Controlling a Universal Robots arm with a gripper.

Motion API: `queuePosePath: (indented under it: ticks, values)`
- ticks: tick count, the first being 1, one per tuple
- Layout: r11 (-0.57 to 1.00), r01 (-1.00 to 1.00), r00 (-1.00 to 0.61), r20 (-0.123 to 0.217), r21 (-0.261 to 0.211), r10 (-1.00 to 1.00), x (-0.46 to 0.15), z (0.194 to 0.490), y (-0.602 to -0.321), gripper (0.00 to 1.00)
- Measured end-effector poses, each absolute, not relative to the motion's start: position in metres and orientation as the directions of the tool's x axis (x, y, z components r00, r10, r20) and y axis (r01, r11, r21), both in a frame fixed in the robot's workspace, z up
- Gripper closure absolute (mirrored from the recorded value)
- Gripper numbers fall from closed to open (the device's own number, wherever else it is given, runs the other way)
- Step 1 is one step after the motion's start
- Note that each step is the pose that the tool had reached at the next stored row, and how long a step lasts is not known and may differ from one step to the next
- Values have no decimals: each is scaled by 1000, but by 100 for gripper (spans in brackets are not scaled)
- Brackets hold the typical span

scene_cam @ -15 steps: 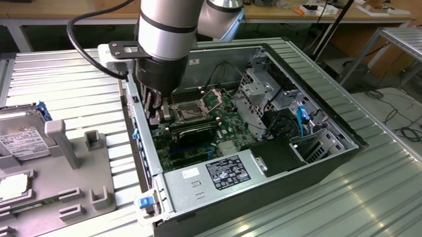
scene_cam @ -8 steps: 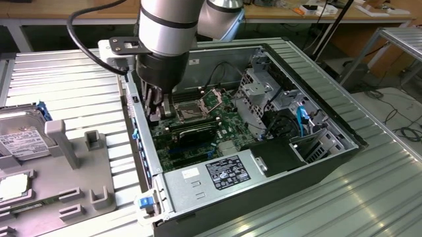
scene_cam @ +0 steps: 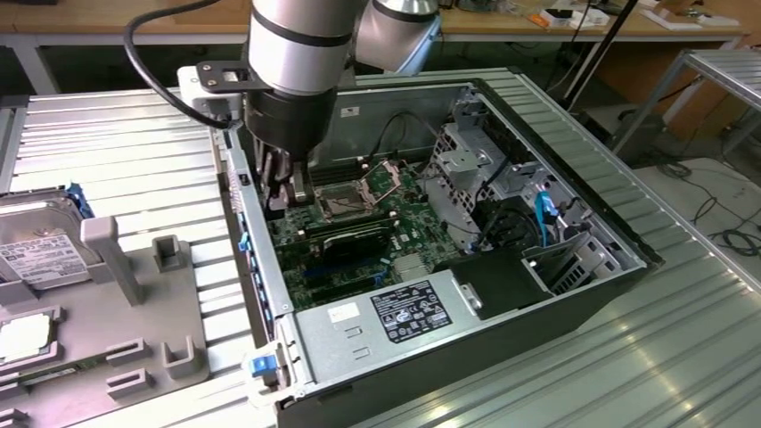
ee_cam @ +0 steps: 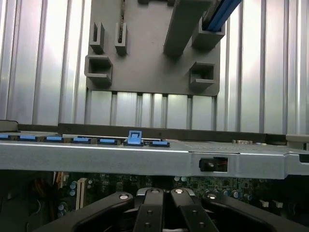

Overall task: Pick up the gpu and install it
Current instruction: 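Press down on the gpu until it lock into place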

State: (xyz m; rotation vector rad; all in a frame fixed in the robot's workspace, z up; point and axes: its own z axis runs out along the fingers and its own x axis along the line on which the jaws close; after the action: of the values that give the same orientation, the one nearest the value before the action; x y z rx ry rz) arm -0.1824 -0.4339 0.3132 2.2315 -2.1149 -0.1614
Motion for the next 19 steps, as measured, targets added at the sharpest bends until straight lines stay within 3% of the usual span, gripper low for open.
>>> queuePosePath:
  ticks: [19]
  values:
    - [-41, -992, 39, -18, 119, -999, -183, 305, -431, 89]
